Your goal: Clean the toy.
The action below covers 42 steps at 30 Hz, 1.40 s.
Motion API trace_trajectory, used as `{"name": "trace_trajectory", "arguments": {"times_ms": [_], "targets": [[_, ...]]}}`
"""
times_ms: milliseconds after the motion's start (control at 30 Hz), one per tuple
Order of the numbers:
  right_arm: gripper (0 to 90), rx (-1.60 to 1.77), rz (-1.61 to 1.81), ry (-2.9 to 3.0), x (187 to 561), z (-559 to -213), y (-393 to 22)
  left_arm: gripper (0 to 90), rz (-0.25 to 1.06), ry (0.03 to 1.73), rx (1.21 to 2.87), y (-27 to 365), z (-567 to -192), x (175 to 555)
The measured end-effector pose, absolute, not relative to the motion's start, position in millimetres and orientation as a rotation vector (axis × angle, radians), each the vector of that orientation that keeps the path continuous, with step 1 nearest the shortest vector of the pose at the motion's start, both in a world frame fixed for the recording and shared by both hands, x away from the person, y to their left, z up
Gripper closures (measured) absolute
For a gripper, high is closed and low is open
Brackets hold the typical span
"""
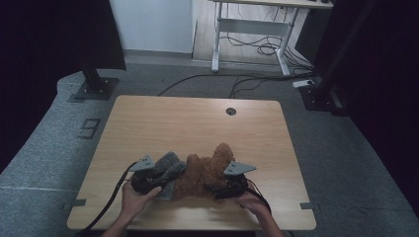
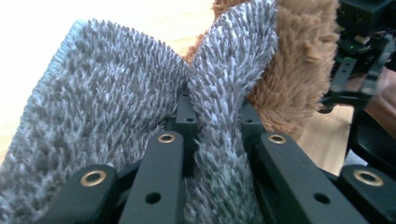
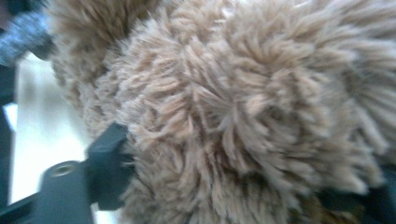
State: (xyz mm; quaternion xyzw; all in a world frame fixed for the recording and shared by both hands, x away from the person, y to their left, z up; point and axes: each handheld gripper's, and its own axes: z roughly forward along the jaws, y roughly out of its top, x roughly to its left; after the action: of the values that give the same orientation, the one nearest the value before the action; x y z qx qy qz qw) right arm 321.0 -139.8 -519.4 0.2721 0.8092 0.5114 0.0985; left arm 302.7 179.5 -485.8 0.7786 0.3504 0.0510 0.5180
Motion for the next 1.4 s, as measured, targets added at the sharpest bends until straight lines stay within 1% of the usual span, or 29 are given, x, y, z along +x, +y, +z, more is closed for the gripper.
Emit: {"name": "trace_trajectory", "arguments": {"times_ms": [67,133,233,533,600,733,800,933,1100,1300,1400], "targets": [[29.6,0.793,1.463,2.362,316.2,-521.0,-140.0,76.9,0.148,0.841,1.853,178.4,-487.6,299.7],[33.5,0.804,1.439,2.312,314.4,-523.2,-139.2,76.8,0.177,0.844,1.841,175.4,-488.9,299.7],[38.7,0.835,1.418,2.254,319.0,-524.6,-138.6,76.7,0.192,0.859,1.823,172.1,-488.6,309.7],[45.4,0.919,1.372,2.116,348.4,-526.7,-136.9,76.3,0.241,0.886,1.820,157.8,-486.4,353.0],[46.0,0.934,1.363,2.089,352.5,-527.5,-137.4,76.4,0.243,0.890,1.819,154.8,-486.4,359.0],[46.8,0.958,1.333,2.039,359.8,-528.2,-139.5,76.4,0.301,0.879,1.836,145.3,-486.4,371.8],[47.2,0.975,1.328,2.020,362.9,-528.9,-141.2,76.4,0.293,0.889,1.833,142.7,-486.4,375.8],[47.3,0.992,1.351,2.023,360.6,-528.9,-143.5,76.7,0.274,0.880,1.852,144.2,-486.1,373.4],[45.8,0.986,1.409,2.061,350.3,-529.3,-151.2,77.0,0.196,0.873,1.841,150.0,-488.1,363.1],[45.3,0.935,1.429,2.094,328.0,-531.5,-155.6,77.2,0.146,0.842,1.827,157.1,-490.6,339.5],[45.4,0.906,1.420,2.097,313.0,-534.8,-156.1,77.2,0.131,0.834,1.826,158.0,-485.4,330.0]]}}
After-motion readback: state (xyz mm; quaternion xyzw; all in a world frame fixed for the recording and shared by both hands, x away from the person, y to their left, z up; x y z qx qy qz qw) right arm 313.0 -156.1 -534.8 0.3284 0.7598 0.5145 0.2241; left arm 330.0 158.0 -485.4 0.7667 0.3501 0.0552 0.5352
